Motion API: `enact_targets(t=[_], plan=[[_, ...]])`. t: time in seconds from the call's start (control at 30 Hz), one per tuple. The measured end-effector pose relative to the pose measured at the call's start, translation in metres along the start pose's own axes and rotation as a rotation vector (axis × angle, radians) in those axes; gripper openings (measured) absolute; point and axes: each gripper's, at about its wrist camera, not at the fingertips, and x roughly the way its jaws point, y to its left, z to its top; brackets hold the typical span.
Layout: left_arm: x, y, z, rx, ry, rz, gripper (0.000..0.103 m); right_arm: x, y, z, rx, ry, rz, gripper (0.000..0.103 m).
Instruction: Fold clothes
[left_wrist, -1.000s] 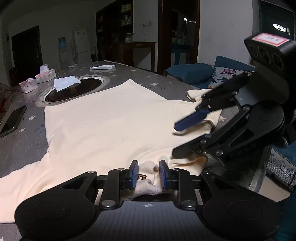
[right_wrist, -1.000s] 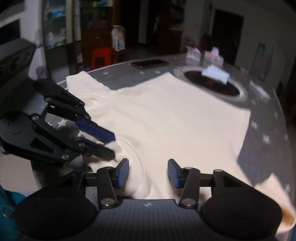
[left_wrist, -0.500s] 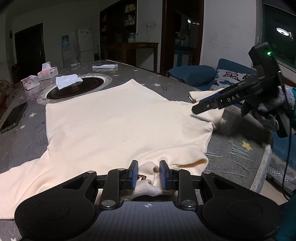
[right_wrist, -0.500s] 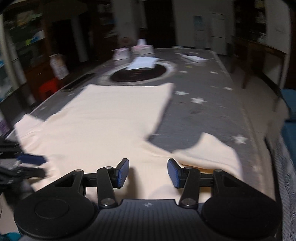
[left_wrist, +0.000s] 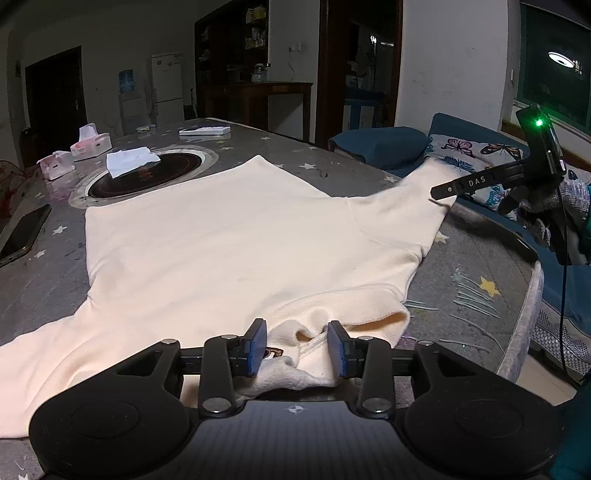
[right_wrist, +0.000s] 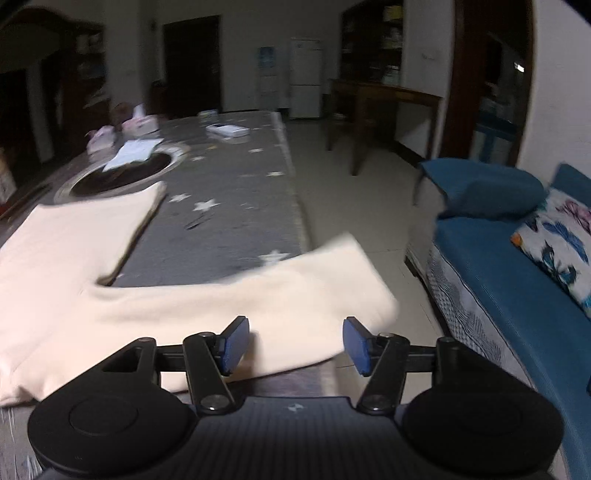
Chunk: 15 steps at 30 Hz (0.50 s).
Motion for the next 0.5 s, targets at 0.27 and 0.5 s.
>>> enact_targets(t=[0.27, 0.5], plan=[[0.001, -0.005, 0.001, 0.009, 0.007, 0.003, 0.047, 0.002, 0.015, 0.010, -0.026, -0.035, 0.066, 0.059], [0.000, -0.005, 0.002, 0.003, 0.013, 0.010, 0.048, 0.028, 0.039, 0.014, -0.076, 0.003, 0.104, 0.063]])
